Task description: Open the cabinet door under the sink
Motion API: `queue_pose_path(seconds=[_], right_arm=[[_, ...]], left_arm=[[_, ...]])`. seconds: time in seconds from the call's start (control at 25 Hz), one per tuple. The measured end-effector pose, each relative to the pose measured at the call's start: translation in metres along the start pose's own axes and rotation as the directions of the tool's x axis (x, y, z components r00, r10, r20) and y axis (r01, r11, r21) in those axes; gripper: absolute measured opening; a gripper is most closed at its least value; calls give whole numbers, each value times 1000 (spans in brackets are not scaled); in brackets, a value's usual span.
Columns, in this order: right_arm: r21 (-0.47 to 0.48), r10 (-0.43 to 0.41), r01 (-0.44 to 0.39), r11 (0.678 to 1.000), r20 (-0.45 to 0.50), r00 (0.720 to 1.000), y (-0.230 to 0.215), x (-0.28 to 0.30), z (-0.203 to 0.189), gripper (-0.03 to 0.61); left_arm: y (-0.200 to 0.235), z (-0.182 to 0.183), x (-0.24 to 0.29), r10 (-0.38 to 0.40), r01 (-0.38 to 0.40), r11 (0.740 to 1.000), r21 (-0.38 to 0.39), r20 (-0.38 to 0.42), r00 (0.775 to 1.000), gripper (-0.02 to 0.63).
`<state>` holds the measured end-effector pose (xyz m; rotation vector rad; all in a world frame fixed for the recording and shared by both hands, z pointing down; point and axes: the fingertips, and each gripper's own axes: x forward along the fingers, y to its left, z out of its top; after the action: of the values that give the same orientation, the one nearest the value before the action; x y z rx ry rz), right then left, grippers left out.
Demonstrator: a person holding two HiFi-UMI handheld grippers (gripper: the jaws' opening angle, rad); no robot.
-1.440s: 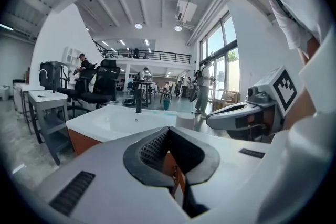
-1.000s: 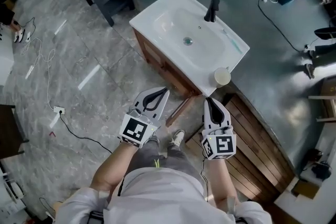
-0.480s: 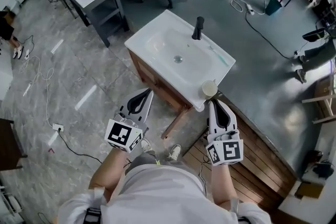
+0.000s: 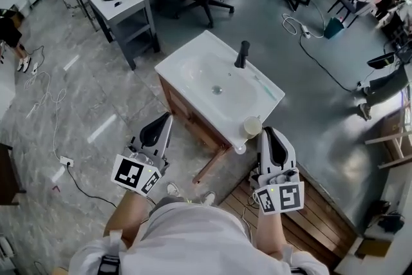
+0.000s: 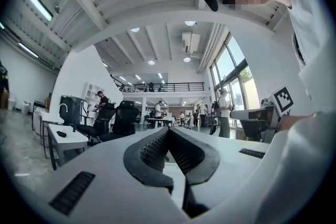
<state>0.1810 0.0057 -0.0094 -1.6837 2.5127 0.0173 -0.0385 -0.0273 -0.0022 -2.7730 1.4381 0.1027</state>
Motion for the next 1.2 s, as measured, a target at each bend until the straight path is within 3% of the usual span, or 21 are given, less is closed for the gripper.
queue_pose_path(seconds=[0.16,0.92,1.2], right_arm=[[3,-6,6,1000,11,1000,-3,-1,8,49],[-4,43,-43,999,-37,998,11,-5,-10,48],[-5,19,-19,1000,-17,1000,12,-12,-2,48]], left_arm=[[9,-2,-6,36,-36,999,-19,-8,999,9],[-18,-10,-1,3,-3,1000,-22,7,1000,9],[-20,-3,-5,-11,12,1000,-16,21,1000,9]])
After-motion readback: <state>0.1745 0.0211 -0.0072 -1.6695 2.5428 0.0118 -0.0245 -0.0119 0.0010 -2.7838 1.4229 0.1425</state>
